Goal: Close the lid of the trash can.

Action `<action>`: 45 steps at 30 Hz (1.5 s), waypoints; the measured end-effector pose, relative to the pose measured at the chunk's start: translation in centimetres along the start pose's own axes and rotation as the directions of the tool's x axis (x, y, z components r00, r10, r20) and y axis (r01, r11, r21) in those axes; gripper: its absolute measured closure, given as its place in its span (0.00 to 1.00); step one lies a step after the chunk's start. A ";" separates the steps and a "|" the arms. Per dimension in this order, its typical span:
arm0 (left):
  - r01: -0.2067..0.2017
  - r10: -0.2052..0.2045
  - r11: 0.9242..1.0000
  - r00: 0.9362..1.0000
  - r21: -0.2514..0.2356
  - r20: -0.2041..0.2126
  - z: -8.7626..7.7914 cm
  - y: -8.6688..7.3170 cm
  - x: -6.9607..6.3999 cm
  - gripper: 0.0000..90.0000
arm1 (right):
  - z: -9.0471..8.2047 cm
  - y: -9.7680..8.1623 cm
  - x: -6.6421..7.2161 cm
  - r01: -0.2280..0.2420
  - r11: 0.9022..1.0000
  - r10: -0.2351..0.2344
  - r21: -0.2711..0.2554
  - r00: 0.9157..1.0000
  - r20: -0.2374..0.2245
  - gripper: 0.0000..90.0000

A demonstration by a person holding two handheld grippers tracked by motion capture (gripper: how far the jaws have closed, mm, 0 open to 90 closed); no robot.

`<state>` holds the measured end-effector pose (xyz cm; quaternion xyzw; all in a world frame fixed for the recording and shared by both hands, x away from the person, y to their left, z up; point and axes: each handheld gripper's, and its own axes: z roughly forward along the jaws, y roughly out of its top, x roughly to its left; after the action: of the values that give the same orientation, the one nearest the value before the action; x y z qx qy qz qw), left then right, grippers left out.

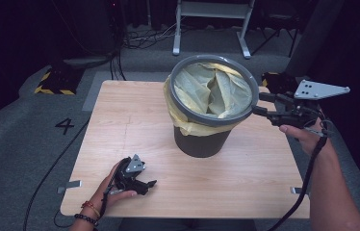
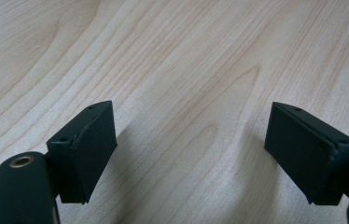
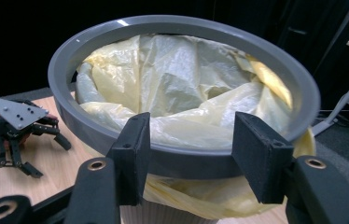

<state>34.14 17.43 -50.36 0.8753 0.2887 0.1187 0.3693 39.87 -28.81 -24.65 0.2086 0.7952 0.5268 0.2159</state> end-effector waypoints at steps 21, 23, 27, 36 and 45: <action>0.001 -0.001 1.000 1.000 0.000 0.001 0.0 0.0 0.0 0.18 | 0.7 -3.3 -2.0 -0.100 0.995 0.099 0.002 0.993 0.067 0.53; 0.001 -0.001 1.000 1.000 0.000 0.001 0.0 0.0 0.0 0.18 | 0.8 -3.7 -2.2 -0.116 0.993 0.116 -0.001 0.991 0.069 0.52; 0.000 0.000 1.000 1.000 -0.001 0.001 0.0 0.0 0.0 0.18 | 0.7 -3.8 -2.1 -0.120 0.992 0.121 -0.030 0.992 0.034 0.51; 0.000 0.000 1.000 1.000 0.001 0.001 0.0 0.0 0.0 0.18 | 1.7 -3.2 -2.2 -0.133 0.991 0.135 -0.030 0.989 0.068 0.50; 0.000 0.000 1.000 1.000 0.000 0.001 0.1 0.0 0.0 0.18 | 1.7 -5.1 -2.8 -0.150 0.989 0.149 0.006 0.986 0.077 0.46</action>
<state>34.17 17.37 -50.37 0.8753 0.2885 0.1185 0.3695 42.54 -30.97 -29.65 0.2889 0.7717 0.5283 0.2048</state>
